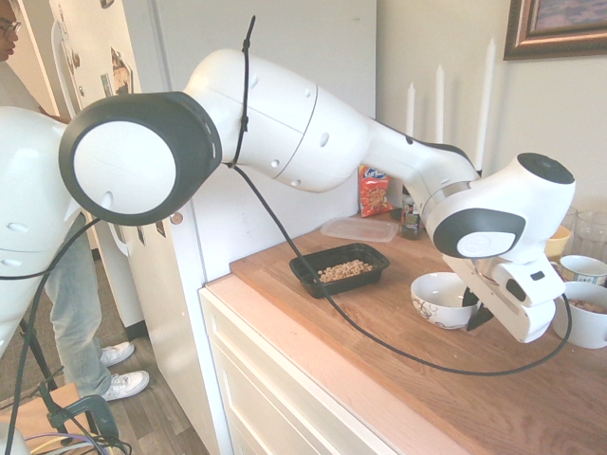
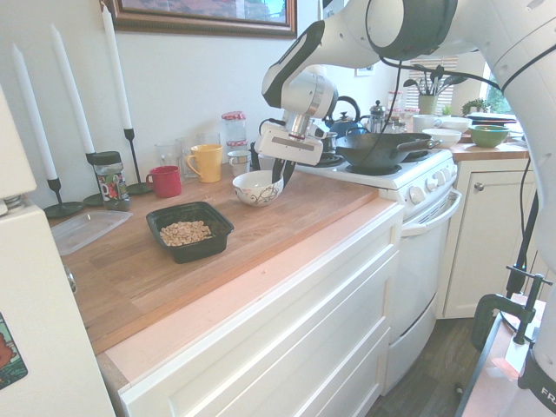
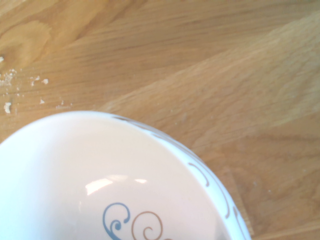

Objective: Pour the cereal into the box

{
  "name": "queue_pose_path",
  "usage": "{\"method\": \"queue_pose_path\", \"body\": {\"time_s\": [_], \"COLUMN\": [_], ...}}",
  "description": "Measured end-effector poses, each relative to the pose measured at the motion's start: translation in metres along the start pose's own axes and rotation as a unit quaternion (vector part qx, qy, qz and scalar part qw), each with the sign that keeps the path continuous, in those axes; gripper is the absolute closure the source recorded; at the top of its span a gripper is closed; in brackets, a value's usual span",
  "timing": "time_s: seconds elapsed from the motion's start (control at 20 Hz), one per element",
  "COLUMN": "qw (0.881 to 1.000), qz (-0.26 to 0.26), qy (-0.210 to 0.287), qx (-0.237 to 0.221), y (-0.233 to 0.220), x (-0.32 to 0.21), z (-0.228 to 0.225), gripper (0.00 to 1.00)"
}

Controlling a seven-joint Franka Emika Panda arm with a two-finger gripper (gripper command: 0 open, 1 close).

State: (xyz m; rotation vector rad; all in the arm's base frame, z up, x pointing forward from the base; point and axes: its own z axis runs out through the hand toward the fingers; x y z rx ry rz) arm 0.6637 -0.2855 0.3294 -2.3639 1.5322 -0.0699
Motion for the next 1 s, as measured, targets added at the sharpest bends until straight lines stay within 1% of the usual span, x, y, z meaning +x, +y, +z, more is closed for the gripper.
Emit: {"method": "queue_pose_path", "body": {"time_s": [0.3, 0.5, 0.75, 0.9, 1.0], "qw": [1.0, 1.0, 0.996, 0.988, 0.983], "qz": [0.001, -0.008, -0.035, -0.051, -0.058], "qy": [-0.002, 0.011, 0.069, 0.117, 0.137], "qx": [0.002, -0.003, -0.047, -0.087, -0.11], "y": [-0.001, -0.005, -0.027, -0.048, -0.058], "x": [-0.001, -0.001, -0.019, -0.043, -0.058], "z": [0.001, -0.006, -0.04, -0.061, -0.067], "gripper": [0.0, 0.0, 0.0, 0.0, 0.0]}}
